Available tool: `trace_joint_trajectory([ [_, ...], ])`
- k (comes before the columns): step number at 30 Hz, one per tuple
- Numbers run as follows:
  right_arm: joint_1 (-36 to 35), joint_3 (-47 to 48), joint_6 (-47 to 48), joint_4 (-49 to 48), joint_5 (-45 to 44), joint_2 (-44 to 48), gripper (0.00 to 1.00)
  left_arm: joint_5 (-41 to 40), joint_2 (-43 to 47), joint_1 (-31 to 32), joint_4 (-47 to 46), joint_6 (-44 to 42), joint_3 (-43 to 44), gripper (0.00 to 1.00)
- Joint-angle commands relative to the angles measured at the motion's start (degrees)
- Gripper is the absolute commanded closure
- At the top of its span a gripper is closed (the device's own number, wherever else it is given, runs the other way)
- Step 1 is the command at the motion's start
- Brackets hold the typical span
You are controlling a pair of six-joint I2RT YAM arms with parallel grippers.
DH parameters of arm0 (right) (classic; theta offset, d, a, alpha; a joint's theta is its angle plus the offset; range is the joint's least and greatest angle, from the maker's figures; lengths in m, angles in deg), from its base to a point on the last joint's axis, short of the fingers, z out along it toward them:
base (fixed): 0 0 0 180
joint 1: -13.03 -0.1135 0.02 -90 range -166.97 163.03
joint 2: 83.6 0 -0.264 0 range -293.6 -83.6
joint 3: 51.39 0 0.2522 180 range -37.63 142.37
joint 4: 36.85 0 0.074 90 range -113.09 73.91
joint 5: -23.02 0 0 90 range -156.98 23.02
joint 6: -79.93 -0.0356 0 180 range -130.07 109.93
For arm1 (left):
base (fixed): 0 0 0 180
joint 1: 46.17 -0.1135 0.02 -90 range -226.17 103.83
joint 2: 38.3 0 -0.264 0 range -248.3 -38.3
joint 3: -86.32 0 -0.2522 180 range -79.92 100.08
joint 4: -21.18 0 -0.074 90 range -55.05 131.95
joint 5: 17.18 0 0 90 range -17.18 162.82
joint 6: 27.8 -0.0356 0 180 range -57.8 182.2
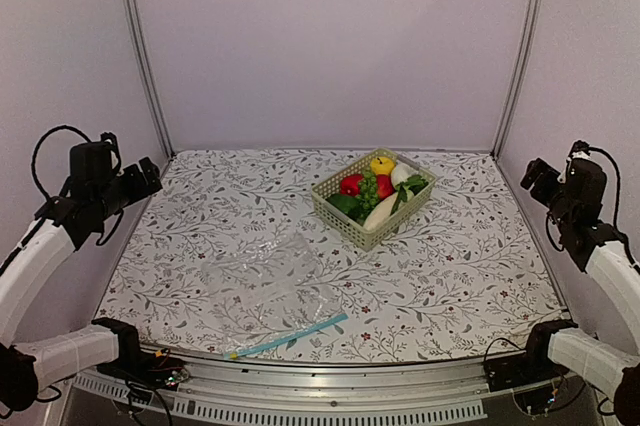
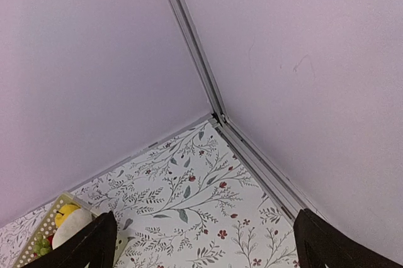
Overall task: Place the food in the zip-top bag and seal the zipper
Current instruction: Pick up the zipper food storage bag at the center of the board.
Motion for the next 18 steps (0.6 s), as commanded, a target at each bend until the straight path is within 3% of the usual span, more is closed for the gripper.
trace_joint_trajectory([
  [1,-0.2,-0.6,-3.9,10.5,-1.4,-0.5,0.01,1.3,0.5,0.4,2.5,0.8,1.3,0.00],
  [8,-0.2,1.1,-2.7,12.8,1.4,-1.2,0.01,3.8,0.7,0.4,5.1,0.4,3.0,0.00],
  [12,-0.2,4.1,-0.7,16.8,5.0,-3.0,0.01,9.5,0.9,0.5,5.1,0.3,2.1,0.01],
  [18,-0.8,8.0,1.8,21.2,19.0,-7.3,0.01,12.9,-4.5,6.2,7.2,4.1,-0.3,0.01],
])
